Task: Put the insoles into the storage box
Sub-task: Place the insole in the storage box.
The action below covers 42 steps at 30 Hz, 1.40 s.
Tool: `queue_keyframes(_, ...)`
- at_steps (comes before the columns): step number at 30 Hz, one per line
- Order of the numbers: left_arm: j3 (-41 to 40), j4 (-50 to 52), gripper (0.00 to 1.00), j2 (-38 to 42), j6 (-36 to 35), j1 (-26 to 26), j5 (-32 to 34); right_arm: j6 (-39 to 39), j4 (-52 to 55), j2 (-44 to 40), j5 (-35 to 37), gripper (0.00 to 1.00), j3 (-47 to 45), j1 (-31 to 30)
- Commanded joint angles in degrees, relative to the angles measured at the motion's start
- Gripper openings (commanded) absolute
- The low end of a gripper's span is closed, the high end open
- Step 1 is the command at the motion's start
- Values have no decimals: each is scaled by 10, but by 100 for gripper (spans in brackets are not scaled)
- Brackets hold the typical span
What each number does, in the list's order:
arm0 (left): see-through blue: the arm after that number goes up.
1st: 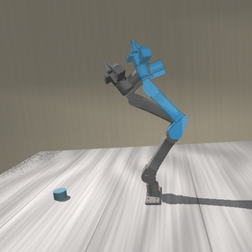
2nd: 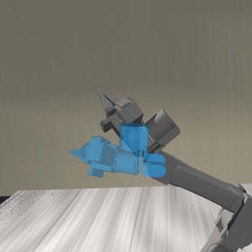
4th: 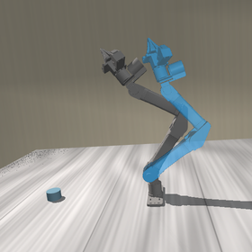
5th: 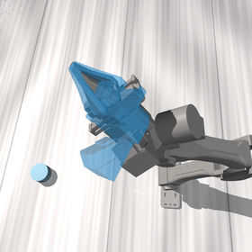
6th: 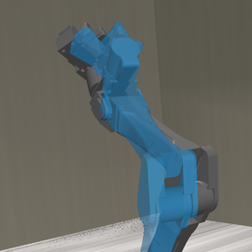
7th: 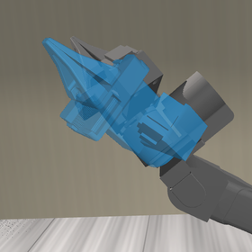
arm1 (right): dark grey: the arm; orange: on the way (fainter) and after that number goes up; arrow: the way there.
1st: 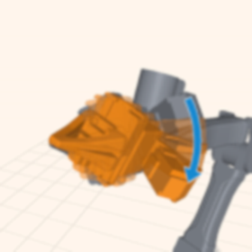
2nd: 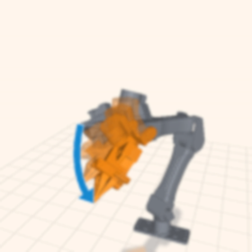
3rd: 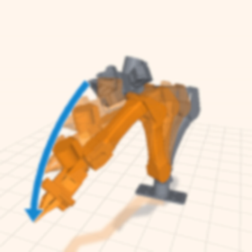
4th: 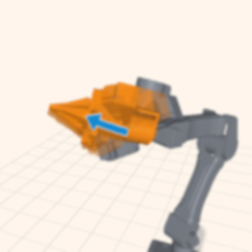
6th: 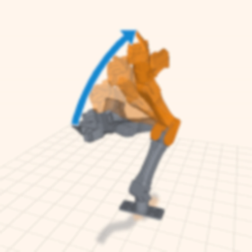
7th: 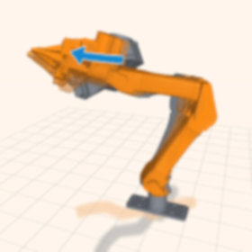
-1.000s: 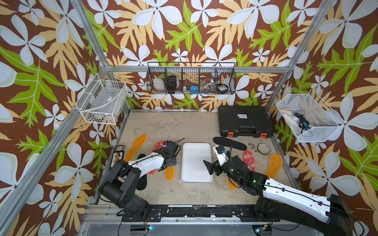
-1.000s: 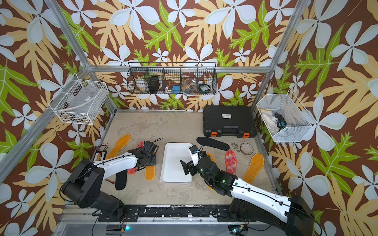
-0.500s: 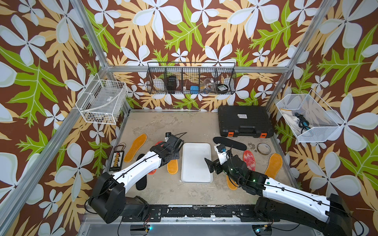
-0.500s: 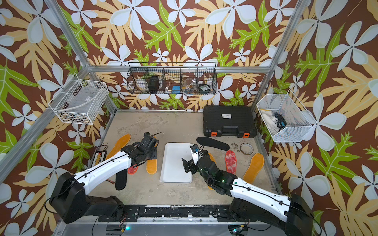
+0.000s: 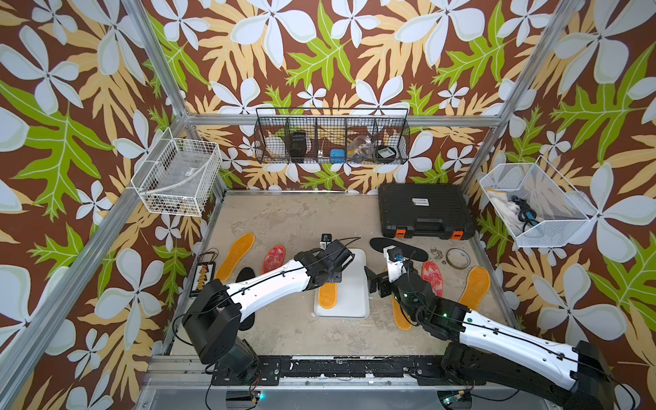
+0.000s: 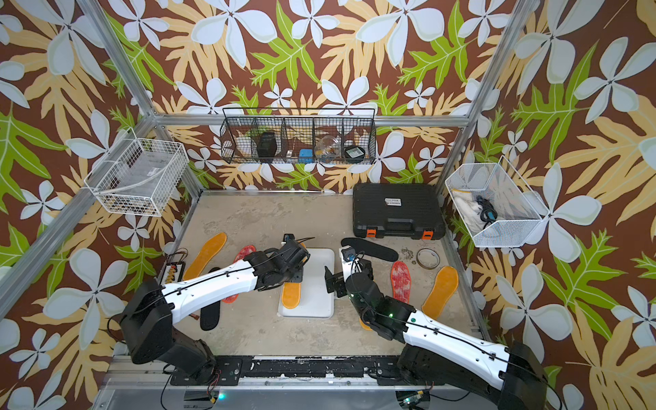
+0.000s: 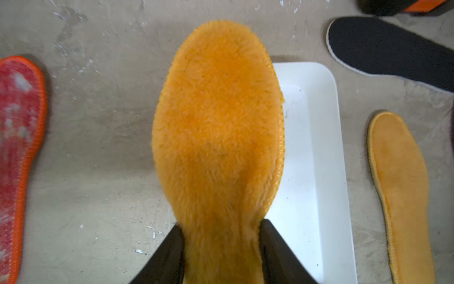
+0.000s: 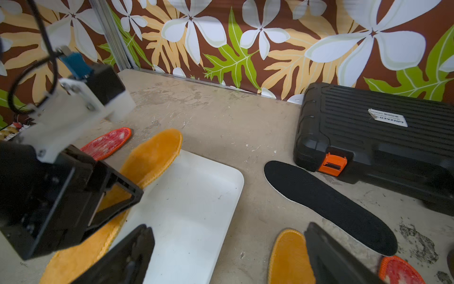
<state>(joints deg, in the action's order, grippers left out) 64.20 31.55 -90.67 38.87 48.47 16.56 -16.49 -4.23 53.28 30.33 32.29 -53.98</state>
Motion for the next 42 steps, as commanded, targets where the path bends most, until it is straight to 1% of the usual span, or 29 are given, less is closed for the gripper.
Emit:
queue_keyframes(1, -4, -21, 51, -25, 7, 1, -11, -8, 2, -10, 26, 100, -6, -1)
queue_keyframes(11, 3, -30, 53, -107, 3, 1, -12, -10, 3, -18, 29, 100, -16, -1)
queue_keyframes(16, 4, -24, 54, -114, 6, 2, 16, -4, 3, -22, 31, 100, -21, -1)
queue_keyframes(19, 8, -21, 54, -123, 7, 1, 22, 1, 4, -20, 32, 99, -21, -1)
queue_keyframes(23, 8, -21, 59, -134, 7, 1, 20, 2, 2, -19, 35, 99, -22, -1)
queue_keyframes(26, 6, -21, 63, -135, 6, 2, 23, 0, 3, -20, 35, 100, -23, -1)
queue_keyframes(29, 4, -21, 69, -133, 7, 2, 29, 0, 6, -19, 34, 100, -22, -1)
queue_keyframes(37, 5, -21, 70, -116, 7, 2, 22, 6, 12, -14, 35, 100, -12, -1)
queue_keyframes(42, 16, -9, 78, -75, 5, 2, 23, -1, 33, -14, 47, 100, 0, 4)
